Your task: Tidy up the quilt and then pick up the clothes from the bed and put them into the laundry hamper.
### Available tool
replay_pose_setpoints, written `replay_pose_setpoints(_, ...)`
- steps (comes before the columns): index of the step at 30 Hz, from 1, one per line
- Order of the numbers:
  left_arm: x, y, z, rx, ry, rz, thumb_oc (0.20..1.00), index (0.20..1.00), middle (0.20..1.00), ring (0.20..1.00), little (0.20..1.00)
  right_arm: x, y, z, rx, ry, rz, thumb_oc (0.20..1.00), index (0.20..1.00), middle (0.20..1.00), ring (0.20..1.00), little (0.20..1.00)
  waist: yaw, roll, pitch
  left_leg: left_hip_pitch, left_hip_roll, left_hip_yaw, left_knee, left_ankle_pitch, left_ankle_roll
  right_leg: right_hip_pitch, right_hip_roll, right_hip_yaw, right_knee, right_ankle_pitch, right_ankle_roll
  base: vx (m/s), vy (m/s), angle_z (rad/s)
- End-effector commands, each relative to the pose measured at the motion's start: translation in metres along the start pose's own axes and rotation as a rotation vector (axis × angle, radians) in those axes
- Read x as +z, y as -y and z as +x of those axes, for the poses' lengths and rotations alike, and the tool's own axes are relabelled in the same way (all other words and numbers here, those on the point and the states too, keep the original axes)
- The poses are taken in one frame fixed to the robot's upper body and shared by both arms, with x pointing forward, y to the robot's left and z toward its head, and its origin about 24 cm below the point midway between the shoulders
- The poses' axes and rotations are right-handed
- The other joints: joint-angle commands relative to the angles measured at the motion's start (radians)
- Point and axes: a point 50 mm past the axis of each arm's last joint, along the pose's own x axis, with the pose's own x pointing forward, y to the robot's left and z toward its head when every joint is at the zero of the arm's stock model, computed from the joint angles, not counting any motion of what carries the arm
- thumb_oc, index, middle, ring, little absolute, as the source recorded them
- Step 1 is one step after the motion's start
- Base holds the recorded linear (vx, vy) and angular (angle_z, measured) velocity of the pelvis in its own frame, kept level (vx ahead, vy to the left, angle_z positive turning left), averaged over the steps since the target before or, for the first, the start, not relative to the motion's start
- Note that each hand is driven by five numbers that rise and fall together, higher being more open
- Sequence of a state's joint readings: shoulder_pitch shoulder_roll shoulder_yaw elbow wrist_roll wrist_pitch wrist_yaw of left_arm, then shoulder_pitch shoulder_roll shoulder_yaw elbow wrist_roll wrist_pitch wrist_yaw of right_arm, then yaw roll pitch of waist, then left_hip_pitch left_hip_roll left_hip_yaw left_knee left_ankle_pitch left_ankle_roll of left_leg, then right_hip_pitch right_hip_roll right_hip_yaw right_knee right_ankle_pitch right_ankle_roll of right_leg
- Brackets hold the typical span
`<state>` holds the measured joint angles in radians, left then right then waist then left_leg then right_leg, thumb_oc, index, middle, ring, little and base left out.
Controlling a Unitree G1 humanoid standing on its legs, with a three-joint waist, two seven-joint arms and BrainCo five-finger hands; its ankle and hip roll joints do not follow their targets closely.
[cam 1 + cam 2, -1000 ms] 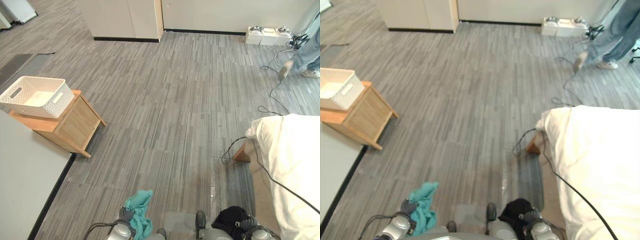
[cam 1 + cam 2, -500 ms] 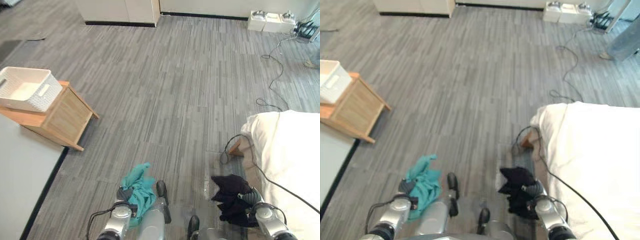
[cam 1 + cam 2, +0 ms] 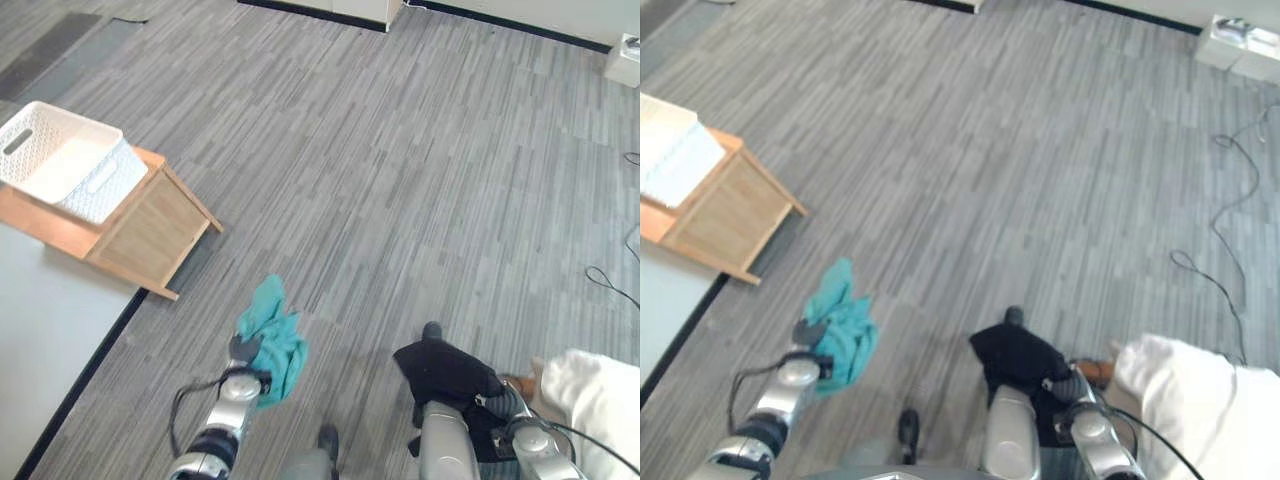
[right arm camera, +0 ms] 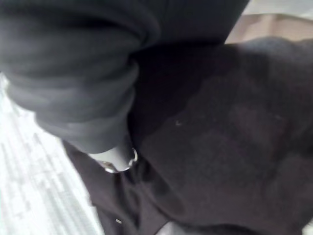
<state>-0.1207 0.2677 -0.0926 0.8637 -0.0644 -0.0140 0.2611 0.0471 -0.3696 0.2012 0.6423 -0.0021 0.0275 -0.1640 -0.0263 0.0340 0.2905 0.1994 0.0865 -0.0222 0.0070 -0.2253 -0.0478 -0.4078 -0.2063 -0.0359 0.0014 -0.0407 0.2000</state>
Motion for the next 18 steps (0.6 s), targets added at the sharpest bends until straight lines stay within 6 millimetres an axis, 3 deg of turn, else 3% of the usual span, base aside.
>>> replay_pose_setpoints(1,0.000,-0.011,-0.003,0.014,0.061,0.026,0.200,0.200,0.200,0.200,0.200,0.037,0.033,0.007,-0.088,0.171,-0.047,0.200,0.200,0.200,0.200,0.200,-0.017,-0.051,-0.024,0.017,0.132,0.064,0.263,0.183,-0.056,0.164,0.044,0.004,0.085,0.086,0.007,0.51,-0.521,0.64)
replay_pose_setpoints(2,0.000,-0.012,-0.004,0.012,0.058,0.009,0.200,0.200,0.200,0.200,0.200,0.039,0.039,0.007,-0.104,0.177,-0.044,0.200,0.200,0.200,0.200,0.200,-0.002,-0.061,-0.011,-0.083,0.147,0.036,0.451,0.249,-0.029,0.205,0.056,-0.007,0.077,0.075,-0.031,0.57,-0.765,0.98)
replay_pose_setpoints(3,0.001,-0.010,-0.005,0.010,0.066,-0.048,0.200,0.200,0.200,0.200,0.200,0.053,0.052,0.007,-0.145,0.236,-0.036,0.200,0.200,0.200,0.200,0.200,0.038,-0.086,0.036,-0.277,0.134,0.023,0.724,0.255,0.032,0.294,0.068,-0.051,0.050,0.044,-0.093,0.38,-0.590,0.86)
replay_pose_setpoints(4,0.002,-0.011,-0.005,0.011,0.067,-0.048,0.200,0.200,0.200,0.200,0.200,0.053,0.052,0.007,-0.145,0.237,-0.036,0.200,0.200,0.200,0.200,0.200,0.033,-0.088,0.032,-0.287,0.131,0.018,0.727,0.256,0.032,0.290,0.065,-0.055,0.049,0.046,-0.093,0.39,-0.485,0.73)
replay_pose_setpoints(5,0.004,-0.010,-0.005,0.009,0.077,-0.063,0.200,0.200,0.200,0.200,0.200,0.063,0.056,0.008,-0.149,0.267,-0.034,0.200,0.200,0.200,0.200,0.200,0.055,-0.097,0.045,-0.334,0.096,0.045,0.749,0.216,0.037,0.330,0.069,-0.068,0.031,0.023,-0.101,0.31,-0.148,0.23)
replay_pose_setpoints(7,0.004,-0.008,-0.007,0.008,0.081,-0.064,0.200,0.200,0.200,0.200,0.200,0.075,0.056,0.009,-0.134,0.303,-0.041,0.200,0.200,0.200,0.200,0.200,0.086,-0.098,0.042,-0.383,0.027,0.100,0.686,0.154,0.022,0.392,0.074,-0.082,0.006,-0.015,-0.096,0.54,-0.175,0.01)
replay_pose_setpoints(9,0.001,-0.006,-0.009,0.001,0.078,-0.083,0.200,0.200,0.200,0.200,0.200,0.080,0.056,0.008,-0.122,0.326,-0.046,0.200,0.200,0.200,0.200,0.200,0.119,-0.098,0.020,-0.413,-0.040,0.178,0.499,0.116,0.041,0.450,0.083,-0.100,-0.007,-0.050,-0.087,0.59,-0.101,0.05)
replay_pose_setpoints(10,-0.003,-0.004,-0.011,-0.005,0.064,-0.089,0.200,0.200,0.200,0.200,0.200,0.080,0.056,0.008,-0.120,0.330,-0.054,0.200,0.200,0.200,0.200,0.200,0.134,-0.093,0.005,-0.410,-0.053,0.217,0.400,0.100,0.052,0.484,0.092,-0.117,-0.017,-0.074,-0.082,0.60,-0.066,0.22)
replay_pose_setpoints(11,-0.009,-0.002,-0.013,-0.013,0.048,-0.081,0.200,0.200,0.200,0.200,0.200,0.077,0.057,0.008,-0.128,0.324,-0.064,0.200,0.200,0.200,0.200,0.200,0.140,-0.083,-0.009,-0.421,-0.039,0.309,0.288,0.142,0.044,0.528,0.113,-0.151,-0.023,-0.109,-0.081,0.66,-0.064,0.29)
replay_pose_setpoints(12,-0.010,-0.001,-0.013,-0.020,0.040,-0.084,0.200,0.200,0.200,0.200,0.200,0.075,0.059,0.009,-0.136,0.315,-0.074,0.200,0.200,0.200,0.200,0.200,0.143,-0.081,-0.023,-0.421,-0.030,0.386,0.235,0.145,0.029,0.574,0.122,-0.176,-0.026,-0.146,-0.080,0.68,-0.058,0.39)
replay_pose_setpoints(13,-0.014,0.001,-0.014,-0.028,0.026,-0.077,0.200,0.200,0.200,0.200,0.200,0.074,0.059,0.009,-0.141,0.310,-0.087,0.200,0.200,0.200,0.200,0.200,0.145,-0.077,-0.032,-0.411,0.002,0.513,0.152,0.189,0.013,0.606,0.135,-0.220,-0.017,-0.174,-0.075,0.62,-0.033,0.65)
replay_pose_setpoints(15,-0.020,0.003,-0.016,-0.033,-0.007,-0.078,0.200,0.200,0.200,0.200,0.200,0.070,0.058,0.012,-0.156,0.284,-0.111,0.200,0.200,0.200,0.200,0.200,0.145,-0.085,-0.048,-0.383,0.034,0.644,0.086,0.222,0.020,0.631,0.148,-0.286,0.049,-0.188,-0.065,0.64,-0.018,0.81)
replay_pose_setpoints(16,-0.025,0.001,-0.017,-0.027,-0.023,-0.089,0.200,0.200,0.200,0.200,0.200,0.069,0.055,0.012,-0.140,0.275,-0.124,0.200,0.200,0.200,0.200,0.200,0.154,-0.105,-0.061,-0.361,0.011,0.641,0.082,0.196,0.049,0.638,0.145,-0.302,0.112,-0.168,-0.046,0.73,0.052,0.55)
replay_pose_setpoints(18,-0.027,0.001,-0.017,-0.018,-0.042,-0.103,0.200,0.200,0.200,0.200,0.200,0.059,0.045,0.012,-0.119,0.239,-0.098,0.200,0.200,0.200,0.200,0.200,0.145,-0.137,-0.063,-0.327,-0.070,0.569,0.076,0.152,0.112,0.573,0.087,-0.305,0.377,-0.052,0.045,0.64,0.115,0.55)
